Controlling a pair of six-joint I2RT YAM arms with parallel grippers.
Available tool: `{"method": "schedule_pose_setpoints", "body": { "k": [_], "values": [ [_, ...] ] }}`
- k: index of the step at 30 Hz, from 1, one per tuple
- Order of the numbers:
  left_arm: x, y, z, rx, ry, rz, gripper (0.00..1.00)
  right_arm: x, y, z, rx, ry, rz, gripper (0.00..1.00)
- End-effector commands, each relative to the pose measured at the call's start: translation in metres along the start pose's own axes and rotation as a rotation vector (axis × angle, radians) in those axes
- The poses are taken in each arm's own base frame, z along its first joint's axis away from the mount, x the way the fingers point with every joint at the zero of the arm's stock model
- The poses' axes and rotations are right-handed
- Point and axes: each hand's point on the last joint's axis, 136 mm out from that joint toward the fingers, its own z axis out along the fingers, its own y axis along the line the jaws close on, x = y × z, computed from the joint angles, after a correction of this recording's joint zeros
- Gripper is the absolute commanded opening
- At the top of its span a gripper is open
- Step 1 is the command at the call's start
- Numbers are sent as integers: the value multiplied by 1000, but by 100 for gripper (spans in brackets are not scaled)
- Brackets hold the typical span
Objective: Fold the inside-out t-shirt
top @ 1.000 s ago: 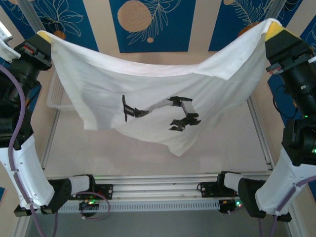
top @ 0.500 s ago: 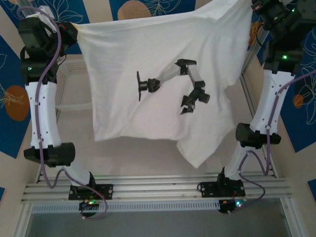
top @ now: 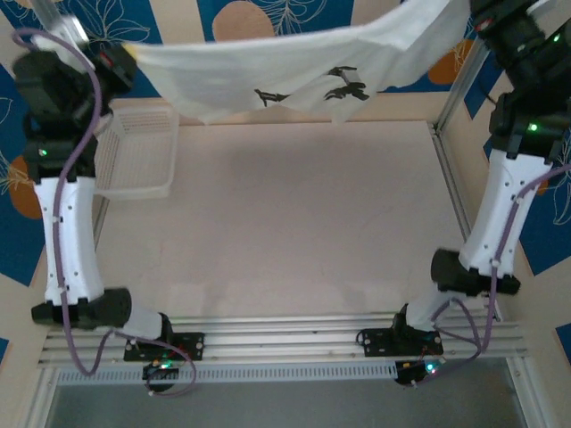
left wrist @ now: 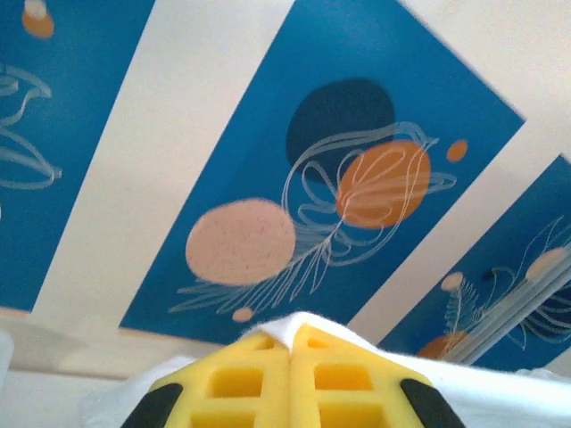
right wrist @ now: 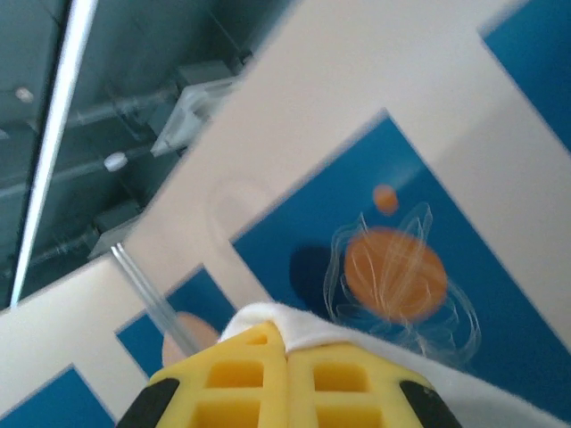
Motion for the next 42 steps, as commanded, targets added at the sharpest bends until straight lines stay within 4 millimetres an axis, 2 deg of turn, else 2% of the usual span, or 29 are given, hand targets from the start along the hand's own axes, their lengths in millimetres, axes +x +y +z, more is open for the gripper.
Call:
{"method": "schedule_pose_setpoints", "body": {
  "k": [1,2,3,6,8,9,12,15,19,23,25,28,30,31,33,35,38,40,42],
  "values": [
    [107,61,26,-67,217,-110,0,101,-91,-8,137,265,173,0],
    [140,78,26,-96,275,-135,0,132,-116,-20,169,296,213,0],
    [171,93,25,-120,330,-156,0,169,-150,-35,229,324,273,0],
    [251,124,20,-160,471,-204,0,266,-231,-86,397,414,397,0],
    [298,140,13,-201,566,-228,0,321,-267,-113,466,490,462,0],
    [321,149,7,-233,613,-232,0,343,-280,-123,489,531,497,0],
    [371,178,-10,-333,693,-251,0,387,-298,-139,518,640,565,0],
    [403,201,-23,-411,742,-281,0,415,-303,-147,538,709,612,0],
    [421,214,-37,-469,776,-295,0,426,-299,-156,579,716,600,0],
    [418,209,-47,-471,777,-295,0,416,-294,-183,748,643,625,0],
    [414,204,-58,-474,782,-288,0,410,-286,-210,841,584,640,0],
    [413,197,-84,-493,781,-297,0,405,-270,-270,999,483,641,0],
    [419,194,-104,-511,784,-314,0,414,-260,-308,1049,435,670,0],
    [422,194,-113,-522,789,-320,0,421,-255,-321,1047,436,687,0],
    [428,194,-129,-546,793,-331,2,437,-244,-339,1003,446,734,1],
    [427,193,-141,-561,780,-333,6,447,-237,-357,1004,433,781,11],
    [410,193,-151,-593,721,-291,23,440,-228,-373,1019,365,780,26],
    [389,191,-154,-608,665,-249,28,423,-222,-370,995,299,751,29],
    [365,184,-150,-602,602,-214,31,397,-213,-359,953,233,691,31]
  ]
}}
